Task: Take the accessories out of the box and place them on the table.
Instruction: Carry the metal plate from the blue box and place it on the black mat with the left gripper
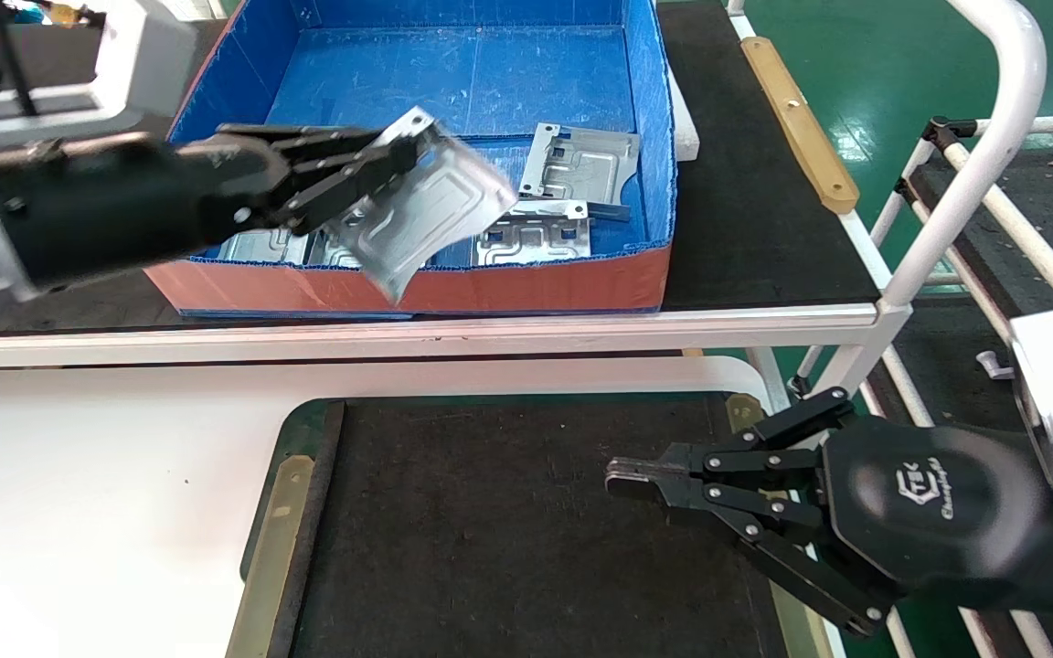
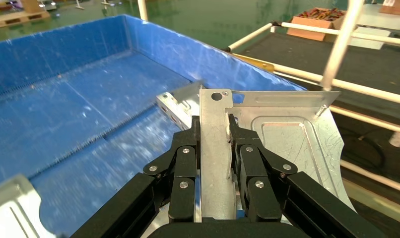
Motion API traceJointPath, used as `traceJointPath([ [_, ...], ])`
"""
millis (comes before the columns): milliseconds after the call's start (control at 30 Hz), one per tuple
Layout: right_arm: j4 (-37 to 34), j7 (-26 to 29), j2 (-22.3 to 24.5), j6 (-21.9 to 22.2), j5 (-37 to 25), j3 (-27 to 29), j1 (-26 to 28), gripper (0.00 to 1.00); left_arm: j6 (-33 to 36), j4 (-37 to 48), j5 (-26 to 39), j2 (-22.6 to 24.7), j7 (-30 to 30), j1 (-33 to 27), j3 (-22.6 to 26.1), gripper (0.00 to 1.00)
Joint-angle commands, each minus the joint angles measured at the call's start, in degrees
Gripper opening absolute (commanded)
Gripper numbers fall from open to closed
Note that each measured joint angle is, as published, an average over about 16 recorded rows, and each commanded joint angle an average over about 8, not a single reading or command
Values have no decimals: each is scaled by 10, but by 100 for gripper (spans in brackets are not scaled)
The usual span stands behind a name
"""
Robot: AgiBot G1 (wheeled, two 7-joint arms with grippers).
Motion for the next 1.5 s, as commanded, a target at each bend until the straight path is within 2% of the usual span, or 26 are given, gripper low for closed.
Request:
traceJointPath([
  [33,0,0,0,0,0,0,0,0,11,-16,-16,-19,2,16,-8,0],
  [233,0,0,0,0,0,0,0,0,35,-37,-56,-35,7,35,-24,0],
  [267,0,0,0,0,0,0,0,5,41,-39,-61,-36,10,37,-25,0],
  [500,0,0,0,0,0,0,0,92,94,-44,-88,-43,56,51,-31,0],
  [533,0,0,0,0,0,0,0,100,102,-43,-89,-44,65,53,-31,0],
  [1100,0,0,0,0,0,0,0,100,155,-19,-80,-27,242,131,-21,0],
  [1267,0,0,0,0,0,0,0,100,157,5,-66,0,289,147,-10,0],
  [1500,0,0,0,0,0,0,0,100,157,87,-37,67,363,148,16,0],
])
